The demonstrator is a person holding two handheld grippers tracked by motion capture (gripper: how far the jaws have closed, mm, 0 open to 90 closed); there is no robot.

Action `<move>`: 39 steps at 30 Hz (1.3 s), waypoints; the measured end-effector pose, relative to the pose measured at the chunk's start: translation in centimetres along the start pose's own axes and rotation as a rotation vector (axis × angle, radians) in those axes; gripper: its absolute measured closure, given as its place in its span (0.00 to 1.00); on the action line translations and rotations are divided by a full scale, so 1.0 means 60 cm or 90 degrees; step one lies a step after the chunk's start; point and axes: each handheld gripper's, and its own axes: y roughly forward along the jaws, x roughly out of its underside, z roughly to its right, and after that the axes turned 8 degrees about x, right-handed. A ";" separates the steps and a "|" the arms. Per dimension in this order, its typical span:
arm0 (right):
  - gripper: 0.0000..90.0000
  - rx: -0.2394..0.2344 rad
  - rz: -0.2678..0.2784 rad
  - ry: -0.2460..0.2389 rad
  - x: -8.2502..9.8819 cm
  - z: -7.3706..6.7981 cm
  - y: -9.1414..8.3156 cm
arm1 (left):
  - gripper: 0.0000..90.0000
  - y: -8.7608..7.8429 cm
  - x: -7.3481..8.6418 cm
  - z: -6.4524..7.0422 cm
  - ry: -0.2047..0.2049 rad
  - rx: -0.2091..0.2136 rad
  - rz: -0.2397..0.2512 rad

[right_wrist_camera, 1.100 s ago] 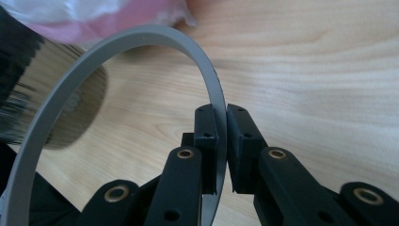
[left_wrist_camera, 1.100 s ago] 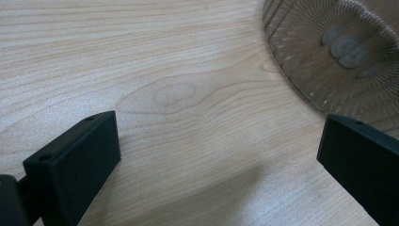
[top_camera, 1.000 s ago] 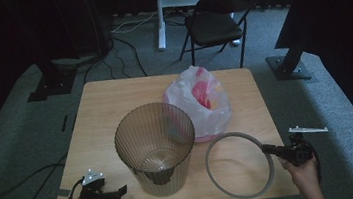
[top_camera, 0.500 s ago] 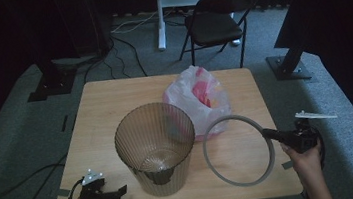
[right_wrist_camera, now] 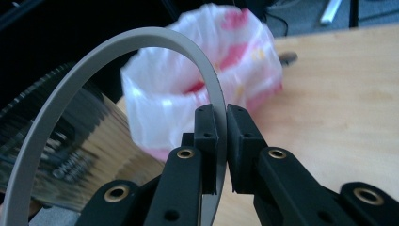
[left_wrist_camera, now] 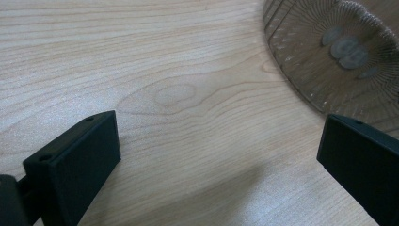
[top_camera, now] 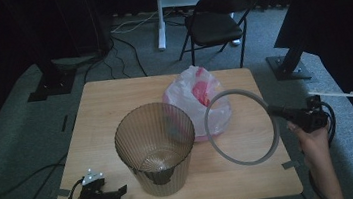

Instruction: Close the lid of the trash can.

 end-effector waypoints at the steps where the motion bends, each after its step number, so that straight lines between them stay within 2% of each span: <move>1: 0.93 0.000 0.000 0.000 0.000 0.000 0.000 | 0.00 0.000 0.000 0.000 0.000 0.000 0.000; 5: 0.93 -0.017 0.016 -0.014 -0.041 -0.024 0.007 | 0.00 0.000 0.000 0.000 -0.001 0.002 0.001; 9: 0.93 -0.026 0.017 -0.027 -0.060 -0.040 0.016 | 0.00 0.000 0.000 0.000 -0.002 0.002 0.001; 11: 0.93 -0.040 0.021 -0.035 -0.076 -0.057 0.025 | 0.00 0.000 0.000 0.000 -0.003 0.003 0.002; 13: 0.93 -0.046 0.022 -0.038 -0.081 -0.062 0.029 | 0.00 0.000 0.000 -0.001 -0.004 0.003 0.003; 14: 0.93 -0.057 0.023 -0.044 -0.091 -0.074 0.038 | 0.00 0.000 0.000 -0.001 -0.003 0.003 0.002; 15: 0.93 -0.057 0.023 -0.044 -0.091 -0.074 0.038 | 0.00 0.000 0.000 -0.001 -0.003 0.003 0.002; 17: 0.93 -0.071 0.018 -0.051 -0.101 -0.090 0.051 | 0.00 0.000 0.000 -0.001 -0.002 0.003 0.002; 27: 0.93 -0.097 -0.004 -0.086 -0.128 -0.150 0.107 | 0.00 -0.001 0.001 -0.002 -0.001 0.006 0.002; 31: 0.93 -0.100 -0.022 -0.104 -0.136 -0.176 0.132 | 0.00 -0.002 0.001 -0.002 -0.001 0.008 0.002; 39: 0.93 -0.126 -0.058 -0.137 -0.140 -0.227 0.182 | 0.00 -0.002 0.001 -0.003 -0.004 0.010 0.003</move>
